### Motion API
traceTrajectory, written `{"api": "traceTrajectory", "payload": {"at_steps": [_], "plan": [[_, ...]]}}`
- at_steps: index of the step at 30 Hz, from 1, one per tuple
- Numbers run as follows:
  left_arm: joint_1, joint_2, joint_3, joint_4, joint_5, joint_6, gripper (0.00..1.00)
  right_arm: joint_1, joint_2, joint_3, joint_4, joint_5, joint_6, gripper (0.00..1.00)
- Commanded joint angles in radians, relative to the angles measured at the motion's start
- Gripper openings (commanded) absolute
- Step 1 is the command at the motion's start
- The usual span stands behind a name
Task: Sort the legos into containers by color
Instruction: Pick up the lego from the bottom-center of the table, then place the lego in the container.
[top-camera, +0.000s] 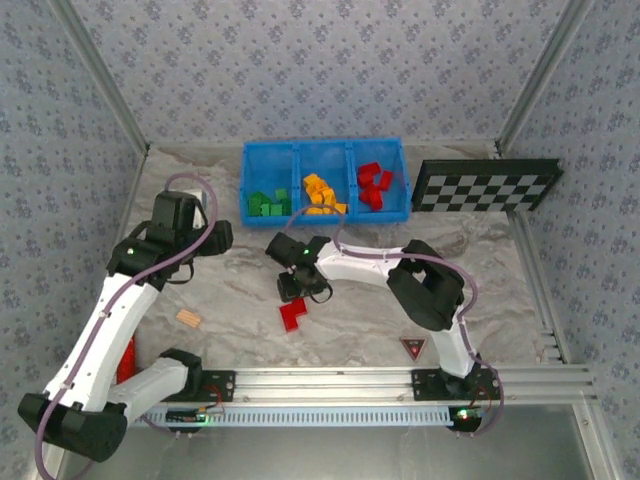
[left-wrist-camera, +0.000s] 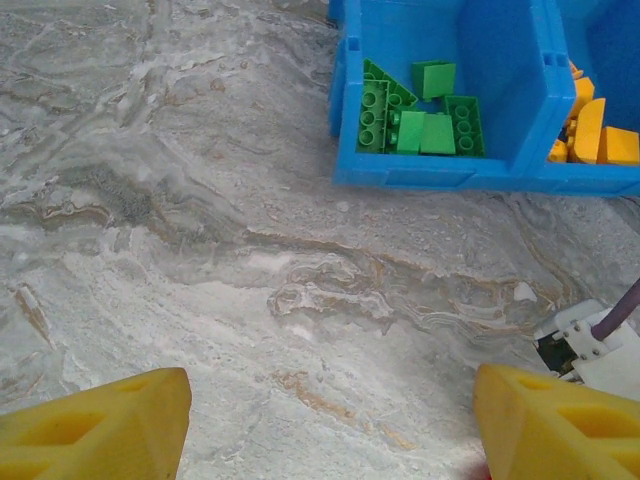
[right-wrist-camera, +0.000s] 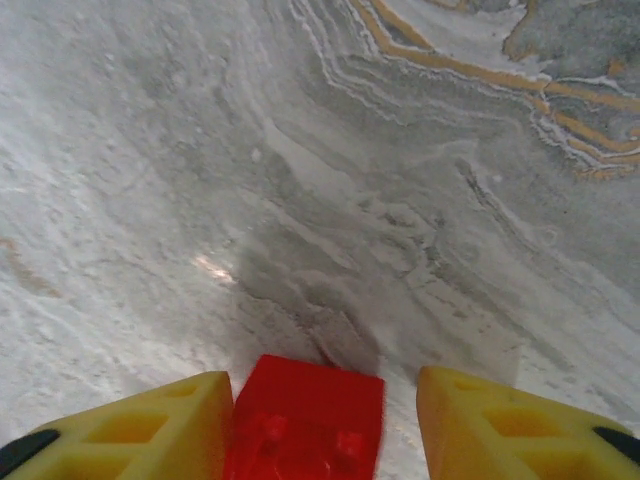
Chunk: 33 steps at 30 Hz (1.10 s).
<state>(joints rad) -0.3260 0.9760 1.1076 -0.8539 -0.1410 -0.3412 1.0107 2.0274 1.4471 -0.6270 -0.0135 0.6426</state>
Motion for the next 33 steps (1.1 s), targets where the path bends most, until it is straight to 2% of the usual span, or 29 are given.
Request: {"api": "traceTrajectory", "payload": {"at_steps": [1, 6, 11, 19, 22, 27, 33], "plan": [[0.013, -0.018, -0.001, -0.015, 0.023, 0.01, 0.75, 0.01, 0.032, 0.039, -0.1, 0.054, -0.006, 0.45], [0.019, -0.026, -0.009, -0.015, 0.024, 0.014, 0.75, 0.007, 0.039, 0.045, -0.125, 0.06, -0.035, 0.31], [0.025, -0.025, -0.006, -0.014, 0.028, 0.016, 0.75, -0.031, -0.004, 0.049, -0.18, 0.098, -0.092, 0.24], [0.026, -0.023, -0.005, 0.0, 0.028, 0.012, 0.75, -0.201, -0.12, 0.091, -0.302, 0.348, -0.327, 0.21], [0.025, -0.02, 0.005, -0.008, 0.019, 0.016, 0.75, -0.296, -0.155, 0.111, -0.277, 0.414, -0.408, 0.21], [0.027, -0.001, 0.036, -0.031, 0.001, 0.026, 0.75, -0.437, -0.157, 0.176, -0.164, 0.451, -0.523, 0.21], [0.027, 0.017, 0.054, -0.03, -0.01, 0.032, 0.75, -0.531, -0.063, 0.238, 0.018, 0.517, -0.635, 0.21]]}}
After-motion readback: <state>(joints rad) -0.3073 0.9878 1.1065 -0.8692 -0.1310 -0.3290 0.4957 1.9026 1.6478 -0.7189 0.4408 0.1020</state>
